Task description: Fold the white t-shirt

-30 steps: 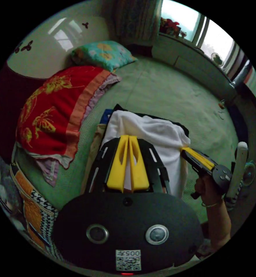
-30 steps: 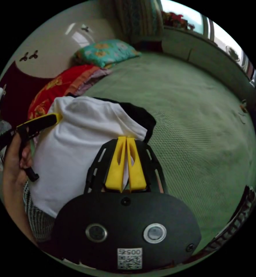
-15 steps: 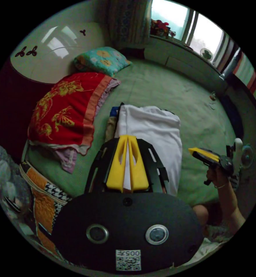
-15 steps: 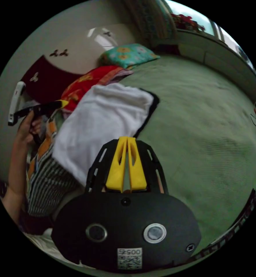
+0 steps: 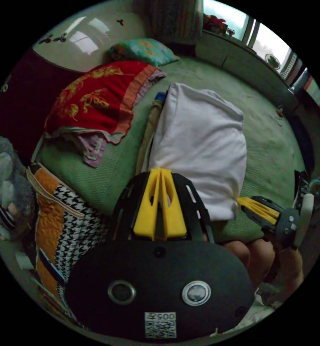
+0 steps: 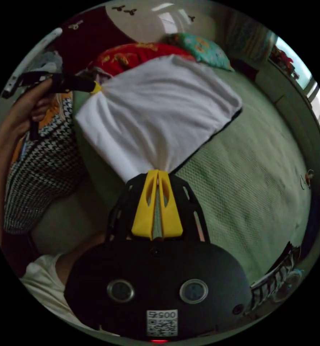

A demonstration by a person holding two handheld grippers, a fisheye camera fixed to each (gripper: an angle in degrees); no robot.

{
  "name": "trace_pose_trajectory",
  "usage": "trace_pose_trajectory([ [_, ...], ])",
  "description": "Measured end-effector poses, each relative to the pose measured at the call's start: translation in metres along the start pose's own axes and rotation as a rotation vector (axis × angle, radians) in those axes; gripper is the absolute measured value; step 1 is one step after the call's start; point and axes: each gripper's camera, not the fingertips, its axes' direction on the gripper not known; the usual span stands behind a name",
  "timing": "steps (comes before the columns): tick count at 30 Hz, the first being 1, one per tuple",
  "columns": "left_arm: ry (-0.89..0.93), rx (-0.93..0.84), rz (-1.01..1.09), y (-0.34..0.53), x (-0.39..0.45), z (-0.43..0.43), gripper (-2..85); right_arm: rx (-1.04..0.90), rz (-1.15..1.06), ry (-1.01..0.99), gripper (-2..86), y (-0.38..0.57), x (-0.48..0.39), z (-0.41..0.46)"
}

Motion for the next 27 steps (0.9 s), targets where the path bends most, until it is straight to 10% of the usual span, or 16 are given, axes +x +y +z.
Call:
trace_pose_trajectory([
  [27,0.300,0.111,0.465,0.283,0.429,-0.103,-0.7,0.215,1.068,0.259,-1.0,0.533,0.108,-0.327],
])
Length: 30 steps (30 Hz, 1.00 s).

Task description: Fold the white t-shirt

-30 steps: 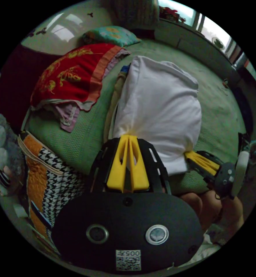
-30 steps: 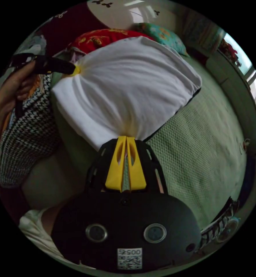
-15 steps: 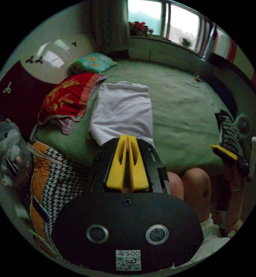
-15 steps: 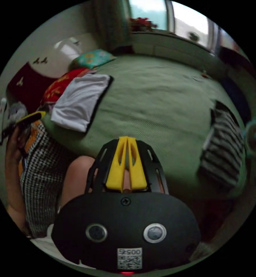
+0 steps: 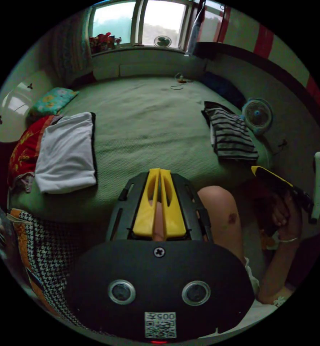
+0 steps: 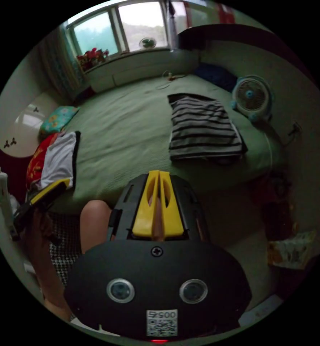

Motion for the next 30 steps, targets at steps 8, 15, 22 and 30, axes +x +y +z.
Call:
trace_pose_trajectory([
  [8,0.034,0.033,-0.004,0.001,0.091,0.009,-0.7,0.115,0.111,-0.098,-0.9,0.023,0.094,-0.063],
  [15,-0.029,0.021,-0.045,-0.003,0.167,0.030,-0.6,0.018,0.083,-0.065,-0.9,0.020,0.134,-0.045],
  [22,0.008,0.064,-0.094,-0.011,0.217,0.048,-0.6,0.031,0.020,-0.029,-0.9,0.006,0.167,-0.061],
  [30,-0.082,0.013,-0.125,-0.010,0.240,0.097,-0.6,0.026,0.024,-0.070,-1.1,0.003,0.167,-0.036],
])
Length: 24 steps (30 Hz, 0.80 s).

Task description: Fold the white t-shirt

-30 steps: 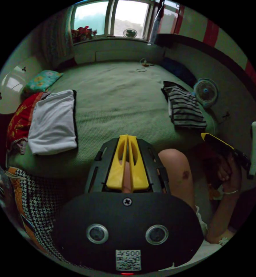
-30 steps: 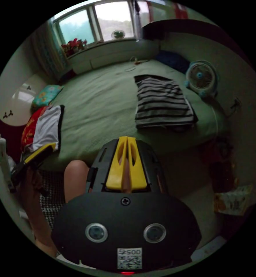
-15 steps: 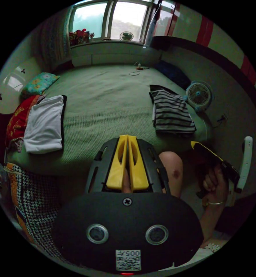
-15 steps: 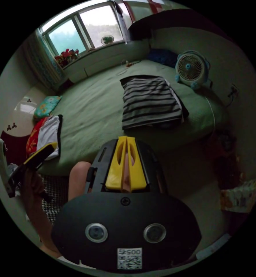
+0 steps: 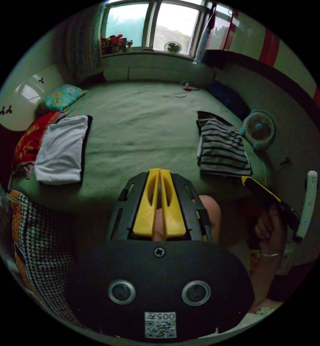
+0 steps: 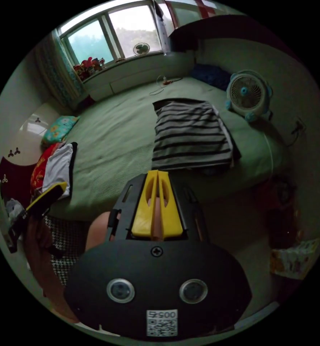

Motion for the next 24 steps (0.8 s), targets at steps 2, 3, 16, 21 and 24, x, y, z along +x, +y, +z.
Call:
trace_pose_trajectory([
  [2,-0.005,-0.021,-0.020,-0.002,0.004,0.013,-0.6,-0.032,0.004,-0.030,-1.1,0.006,-0.008,0.017],
  [3,0.004,-0.019,-0.032,-0.003,0.006,0.021,-0.6,-0.040,-0.002,-0.031,-1.1,0.008,-0.011,0.022],
  [16,0.024,-0.074,-0.038,-0.020,0.063,0.161,-0.7,-0.045,0.016,0.051,-1.1,0.019,-0.046,0.108],
  [21,0.018,-0.061,0.033,-0.037,0.091,0.197,-0.7,0.007,0.112,0.129,-1.0,0.023,-0.045,0.129],
  [24,0.036,-0.077,0.034,-0.037,0.106,0.220,-0.7,-0.031,0.192,0.109,-1.0,0.033,-0.033,0.145],
])
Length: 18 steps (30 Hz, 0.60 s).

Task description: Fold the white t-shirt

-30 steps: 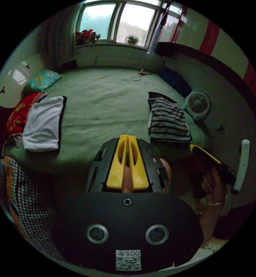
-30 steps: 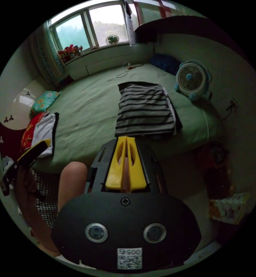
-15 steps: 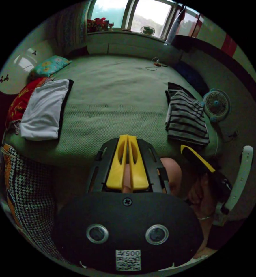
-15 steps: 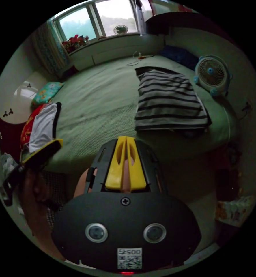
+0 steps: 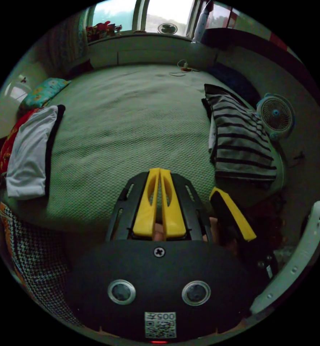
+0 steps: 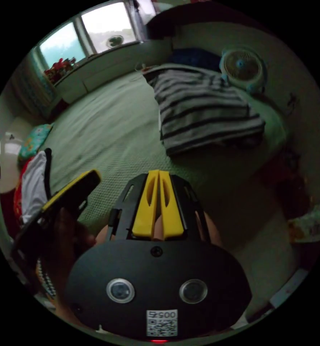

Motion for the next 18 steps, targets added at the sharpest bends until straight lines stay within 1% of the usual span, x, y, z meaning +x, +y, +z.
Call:
trace_pose_trajectory([
  [1,0.001,-0.006,-0.004,0.002,0.005,0.010,-0.7,-0.016,0.029,-0.054,-1.0,0.003,0.007,0.003],
  [2,-0.004,-0.007,-0.008,0.003,0.007,0.015,-0.7,0.011,0.027,-0.092,-1.0,0.005,0.011,0.000],
  [3,-0.020,-0.009,-0.013,0.007,0.011,0.024,-0.7,0.025,0.022,-0.097,-1.0,0.006,0.013,-0.001],
  [7,-0.027,0.037,-0.025,0.006,0.018,0.036,-0.7,0.027,-0.003,-0.090,-1.0,0.010,0.016,0.008],
  [14,-0.024,0.010,-0.007,0.003,0.026,0.063,-0.6,0.013,0.025,-0.076,-1.0,0.014,0.025,0.023],
  [18,-0.043,0.020,0.056,0.001,0.037,0.075,-0.5,0.031,0.027,-0.083,-1.0,0.019,0.031,0.024],
])
